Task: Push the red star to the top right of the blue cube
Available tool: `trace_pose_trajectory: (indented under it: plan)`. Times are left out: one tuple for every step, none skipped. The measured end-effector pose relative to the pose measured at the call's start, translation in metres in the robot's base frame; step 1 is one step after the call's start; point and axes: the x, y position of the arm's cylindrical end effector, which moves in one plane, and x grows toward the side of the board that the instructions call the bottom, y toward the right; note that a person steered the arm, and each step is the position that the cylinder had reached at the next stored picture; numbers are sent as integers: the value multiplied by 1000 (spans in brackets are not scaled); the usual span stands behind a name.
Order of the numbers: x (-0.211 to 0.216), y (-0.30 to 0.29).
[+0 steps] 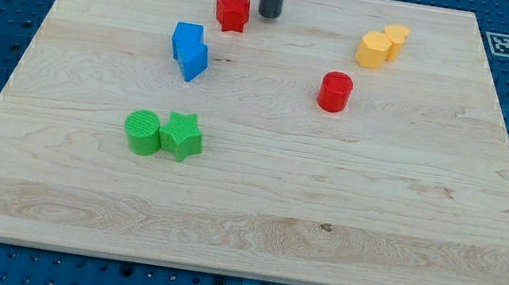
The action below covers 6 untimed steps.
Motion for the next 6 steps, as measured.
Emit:
trace_pose_trajectory:
  plan:
    - [-6,-33]
    - [-10,-61]
    - [-13,-99]
    - [-14,-122]
    - [-4,-105]
    - [8,-84]
